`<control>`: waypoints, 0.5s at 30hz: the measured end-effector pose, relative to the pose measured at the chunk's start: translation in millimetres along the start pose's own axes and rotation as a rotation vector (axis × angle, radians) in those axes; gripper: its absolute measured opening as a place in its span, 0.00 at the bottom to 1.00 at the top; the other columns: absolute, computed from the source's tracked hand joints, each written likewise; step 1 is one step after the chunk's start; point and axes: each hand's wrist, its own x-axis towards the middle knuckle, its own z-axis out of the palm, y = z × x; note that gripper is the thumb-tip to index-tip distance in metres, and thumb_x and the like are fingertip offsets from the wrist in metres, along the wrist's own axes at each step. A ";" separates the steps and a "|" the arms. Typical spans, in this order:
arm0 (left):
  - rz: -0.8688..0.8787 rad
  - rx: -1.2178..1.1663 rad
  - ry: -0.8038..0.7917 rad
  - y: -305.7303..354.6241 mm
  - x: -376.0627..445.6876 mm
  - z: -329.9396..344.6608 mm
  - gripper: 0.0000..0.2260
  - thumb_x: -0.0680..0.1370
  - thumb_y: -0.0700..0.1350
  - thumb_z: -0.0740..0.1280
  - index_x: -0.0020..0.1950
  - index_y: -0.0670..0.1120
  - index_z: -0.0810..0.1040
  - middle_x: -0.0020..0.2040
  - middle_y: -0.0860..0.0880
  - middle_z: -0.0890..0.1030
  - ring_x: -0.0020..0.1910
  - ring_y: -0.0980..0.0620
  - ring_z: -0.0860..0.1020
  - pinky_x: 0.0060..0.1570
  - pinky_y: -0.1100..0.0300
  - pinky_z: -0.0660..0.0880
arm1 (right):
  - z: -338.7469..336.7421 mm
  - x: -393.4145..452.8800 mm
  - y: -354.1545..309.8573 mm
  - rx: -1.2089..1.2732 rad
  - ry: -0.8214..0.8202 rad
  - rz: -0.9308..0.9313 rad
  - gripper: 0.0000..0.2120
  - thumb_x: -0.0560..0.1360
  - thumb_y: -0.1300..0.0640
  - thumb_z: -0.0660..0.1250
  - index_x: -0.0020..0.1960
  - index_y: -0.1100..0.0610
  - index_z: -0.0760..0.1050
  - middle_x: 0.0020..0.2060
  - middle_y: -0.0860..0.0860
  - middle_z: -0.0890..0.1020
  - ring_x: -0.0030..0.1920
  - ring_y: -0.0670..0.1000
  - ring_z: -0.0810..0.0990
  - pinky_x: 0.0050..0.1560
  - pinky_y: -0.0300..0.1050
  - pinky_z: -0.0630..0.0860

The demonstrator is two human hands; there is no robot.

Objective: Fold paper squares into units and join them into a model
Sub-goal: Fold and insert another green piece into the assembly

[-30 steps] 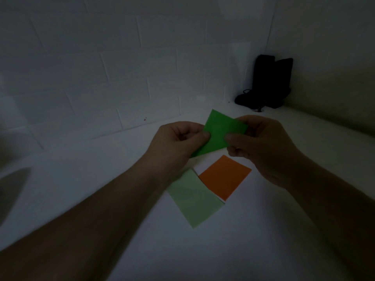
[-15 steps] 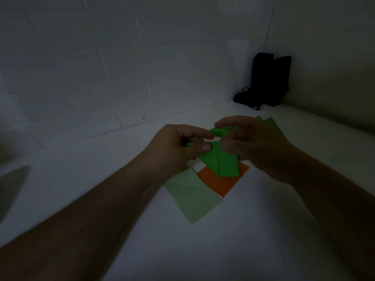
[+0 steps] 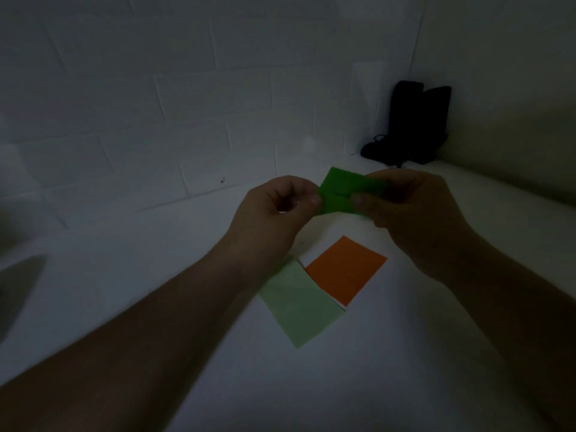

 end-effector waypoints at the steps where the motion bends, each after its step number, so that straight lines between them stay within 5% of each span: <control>1: 0.051 0.114 0.023 0.1 -1.1 -0.9 0.03 0.80 0.46 0.71 0.48 0.53 0.84 0.40 0.48 0.82 0.40 0.49 0.81 0.46 0.53 0.79 | 0.2 0.3 -0.2 -0.022 0.014 -0.016 0.12 0.74 0.66 0.74 0.43 0.49 0.81 0.33 0.42 0.84 0.35 0.39 0.82 0.37 0.31 0.77; 4: 0.151 0.216 0.082 3.8 -3.3 -3.4 0.04 0.81 0.47 0.70 0.48 0.56 0.81 0.33 0.47 0.78 0.32 0.55 0.75 0.35 0.61 0.73 | 0.5 -1.1 1.0 -0.028 0.009 -0.051 0.11 0.74 0.62 0.74 0.43 0.45 0.81 0.37 0.52 0.84 0.37 0.46 0.81 0.37 0.37 0.78; 6: 0.148 0.148 0.083 6.3 -3.6 -4.5 0.05 0.82 0.45 0.68 0.50 0.55 0.81 0.35 0.50 0.82 0.36 0.54 0.81 0.41 0.57 0.78 | 1.3 -2.6 0.8 -0.011 -0.031 -0.042 0.10 0.74 0.61 0.74 0.44 0.45 0.81 0.42 0.57 0.84 0.38 0.50 0.81 0.38 0.43 0.79; 9: 0.119 0.047 0.046 4.4 -2.6 -2.9 0.04 0.83 0.42 0.68 0.53 0.49 0.81 0.41 0.51 0.87 0.43 0.50 0.85 0.51 0.50 0.82 | 2.2 -3.4 1.2 0.113 -0.105 0.003 0.12 0.74 0.65 0.71 0.45 0.47 0.83 0.37 0.51 0.84 0.37 0.49 0.81 0.42 0.49 0.83; 13: 0.118 -0.075 0.009 5.0 -1.6 -2.0 0.04 0.82 0.37 0.67 0.54 0.46 0.80 0.44 0.48 0.88 0.46 0.50 0.85 0.51 0.58 0.79 | 0.3 -3.6 -0.7 0.275 -0.167 0.038 0.06 0.69 0.60 0.72 0.44 0.52 0.84 0.41 0.53 0.86 0.42 0.53 0.85 0.50 0.53 0.84; 15: 0.131 -0.117 -0.009 5.5 -2.0 -0.6 0.08 0.81 0.33 0.68 0.54 0.45 0.79 0.46 0.40 0.86 0.48 0.46 0.85 0.53 0.55 0.80 | -0.6 -3.0 -0.4 0.272 -0.153 0.008 0.07 0.68 0.61 0.72 0.43 0.52 0.84 0.44 0.53 0.87 0.47 0.55 0.86 0.51 0.51 0.84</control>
